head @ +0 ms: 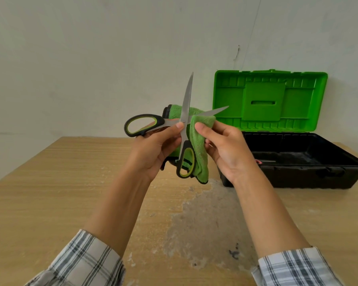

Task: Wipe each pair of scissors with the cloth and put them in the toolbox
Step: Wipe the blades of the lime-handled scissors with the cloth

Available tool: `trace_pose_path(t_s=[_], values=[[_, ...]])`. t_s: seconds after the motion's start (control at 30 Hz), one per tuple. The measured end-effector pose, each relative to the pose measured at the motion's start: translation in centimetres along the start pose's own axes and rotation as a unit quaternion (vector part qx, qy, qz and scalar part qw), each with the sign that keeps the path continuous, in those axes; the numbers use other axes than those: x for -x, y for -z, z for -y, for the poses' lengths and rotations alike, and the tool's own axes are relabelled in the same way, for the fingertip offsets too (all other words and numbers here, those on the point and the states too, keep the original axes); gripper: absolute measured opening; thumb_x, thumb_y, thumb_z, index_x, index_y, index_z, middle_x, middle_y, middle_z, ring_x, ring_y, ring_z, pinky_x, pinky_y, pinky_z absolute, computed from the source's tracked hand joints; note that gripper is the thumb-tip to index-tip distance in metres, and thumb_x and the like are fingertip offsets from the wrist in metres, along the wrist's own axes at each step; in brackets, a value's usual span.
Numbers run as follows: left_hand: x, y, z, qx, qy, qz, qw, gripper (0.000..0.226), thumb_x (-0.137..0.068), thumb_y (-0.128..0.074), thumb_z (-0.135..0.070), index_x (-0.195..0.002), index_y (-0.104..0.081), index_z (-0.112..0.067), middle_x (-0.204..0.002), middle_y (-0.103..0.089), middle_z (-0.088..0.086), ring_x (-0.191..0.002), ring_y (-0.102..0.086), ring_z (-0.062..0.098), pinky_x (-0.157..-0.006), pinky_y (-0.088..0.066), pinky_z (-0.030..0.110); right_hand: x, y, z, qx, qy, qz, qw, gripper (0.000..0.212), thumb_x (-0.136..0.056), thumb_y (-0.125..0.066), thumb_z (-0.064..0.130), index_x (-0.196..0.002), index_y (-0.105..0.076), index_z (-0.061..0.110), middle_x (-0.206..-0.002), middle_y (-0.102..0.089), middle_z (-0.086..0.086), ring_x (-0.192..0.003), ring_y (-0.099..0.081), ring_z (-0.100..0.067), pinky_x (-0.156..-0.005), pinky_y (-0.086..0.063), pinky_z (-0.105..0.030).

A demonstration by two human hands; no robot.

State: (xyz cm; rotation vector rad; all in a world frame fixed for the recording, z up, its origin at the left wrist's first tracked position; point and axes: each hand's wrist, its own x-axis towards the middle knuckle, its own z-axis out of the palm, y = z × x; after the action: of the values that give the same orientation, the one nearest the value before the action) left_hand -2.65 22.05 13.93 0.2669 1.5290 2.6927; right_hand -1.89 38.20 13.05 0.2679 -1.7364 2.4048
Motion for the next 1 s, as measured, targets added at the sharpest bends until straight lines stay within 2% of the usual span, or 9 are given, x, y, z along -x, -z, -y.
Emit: trace_pose_path(t_s=[0.1, 0.2, 0.3, 0.43, 0.57, 0.63, 0.83, 0.9, 1.0], values=[[0.0, 0.0, 0.0, -0.012, -0.005, -0.007, 1.000, 0.009, -0.081, -0.073, -0.002, -0.090, -0.072, -0.005, -0.082, -0.076, 0.006, -0.073, -0.071, 0.012, -0.063, -0.057, 0.019, 0.0, -0.3, -0.5, 0.043, 0.012, -0.025, 0.999, 0.014, -0.080, -0.079, 0.016, -0.094, -0.079, 0.016, -0.092, -0.075, -0.006, -0.078, -0.059, -0.019, -0.080, -0.053, -0.033], [0.1, -0.2, 0.2, -0.028, -0.007, -0.013, 1.000, 0.011, -0.080, -0.074, -0.002, -0.090, -0.072, -0.006, -0.085, -0.076, 0.006, -0.075, -0.072, 0.013, -0.064, -0.056, 0.019, 0.2, -0.9, -0.9, 0.072, 0.036, -0.061, 0.995, 0.010, -0.083, -0.079, 0.016, -0.093, -0.079, 0.016, -0.095, -0.078, -0.010, -0.089, -0.072, -0.035, -0.089, -0.056, -0.047], [0.1, -0.3, 0.3, -0.031, 0.000, -0.017, 0.999, 0.011, -0.079, -0.074, -0.002, -0.090, -0.072, -0.005, -0.084, -0.076, 0.006, -0.074, -0.072, 0.013, -0.063, -0.056, 0.018, 0.4, -1.6, -1.0, 0.054, 0.035, -0.092, 0.994, 0.010, -0.086, -0.076, 0.012, -0.096, -0.077, 0.009, -0.091, -0.078, -0.012, -0.083, -0.076, -0.028, -0.075, -0.062, -0.038], [0.1, -0.2, 0.3, -0.034, 0.009, -0.013, 0.999, 0.010, -0.079, -0.075, -0.002, -0.088, -0.072, -0.005, -0.083, -0.075, 0.007, -0.074, -0.071, 0.014, -0.063, -0.056, 0.019, 0.3, -1.9, -1.0, 0.042, 0.025, -0.119, 0.992, 0.007, -0.087, -0.074, 0.013, -0.092, -0.076, 0.007, -0.084, -0.078, -0.012, -0.073, -0.075, -0.023, -0.066, -0.061, -0.033], [-0.2, 0.5, -0.1, -0.041, 0.017, -0.018, 0.999, 0.016, -0.076, -0.077, -0.003, -0.091, -0.072, -0.003, -0.092, -0.073, 0.012, -0.081, -0.069, 0.018, -0.065, -0.057, 0.020, 0.0, -1.0, -0.4, 0.015, 0.011, -0.154, 0.988, 0.005, -0.088, -0.074, 0.015, -0.084, -0.076, 0.012, -0.078, -0.076, -0.008, -0.074, -0.074, -0.021, -0.072, -0.062, -0.036], [-0.3, 0.7, -0.3, -0.041, 0.026, -0.013, 0.999, 0.012, -0.076, -0.077, -0.002, -0.087, -0.071, -0.003, -0.087, -0.073, 0.010, -0.077, -0.068, 0.017, -0.064, -0.057, 0.020, -0.1, 0.0, 0.0, 0.015, 0.010, -0.165, 0.986, 0.006, -0.088, -0.073, 0.016, -0.083, -0.075, 0.014, -0.076, -0.076, -0.005, -0.074, -0.073, -0.019, -0.074, -0.061, -0.035], [-0.4, 1.6, -1.1, -0.067, 0.041, -0.007, 0.997, 0.012, -0.077, -0.076, -0.004, -0.088, -0.070, -0.005, -0.080, -0.071, 0.005, -0.071, -0.067, 0.013, -0.062, -0.056, 0.021, 0.1, 2.9, 1.6, 0.025, -0.006, -0.128, 0.991, 0.005, -0.091, -0.069, 0.017, -0.090, -0.073, 0.013, -0.070, -0.074, 0.003, -0.063, -0.068, -0.008, -0.060, -0.056, -0.023], [-0.3, 1.9, -1.5, -0.082, 0.051, -0.004, 0.995, 0.018, -0.077, -0.077, -0.007, -0.093, -0.070, -0.006, -0.079, -0.071, 0.003, -0.069, -0.067, 0.012, -0.059, -0.054, 0.021, 0.2, 4.3, 2.5, 0.046, 0.004, -0.116, 0.992, 0.006, -0.092, -0.068, 0.017, -0.094, -0.073, 0.015, -0.077, -0.076, 0.004, -0.068, -0.067, -0.007, -0.065, -0.055, -0.021], [-0.3, 2.2, -1.8, -0.106, 0.061, 0.011, 0.992, 0.016, -0.076, -0.077, -0.008, -0.090, -0.070, -0.010, -0.080, -0.071, 0.002, -0.071, -0.067, 0.012, -0.059, -0.054, 0.023, 0.3, 5.9, 3.4, 0.118, 0.041, -0.090, 0.988, 0.010, -0.092, -0.066, 0.021, -0.100, -0.073, 0.020, -0.098, -0.078, 0.005, -0.095, -0.073, -0.010, -0.088, -0.052, -0.026]])
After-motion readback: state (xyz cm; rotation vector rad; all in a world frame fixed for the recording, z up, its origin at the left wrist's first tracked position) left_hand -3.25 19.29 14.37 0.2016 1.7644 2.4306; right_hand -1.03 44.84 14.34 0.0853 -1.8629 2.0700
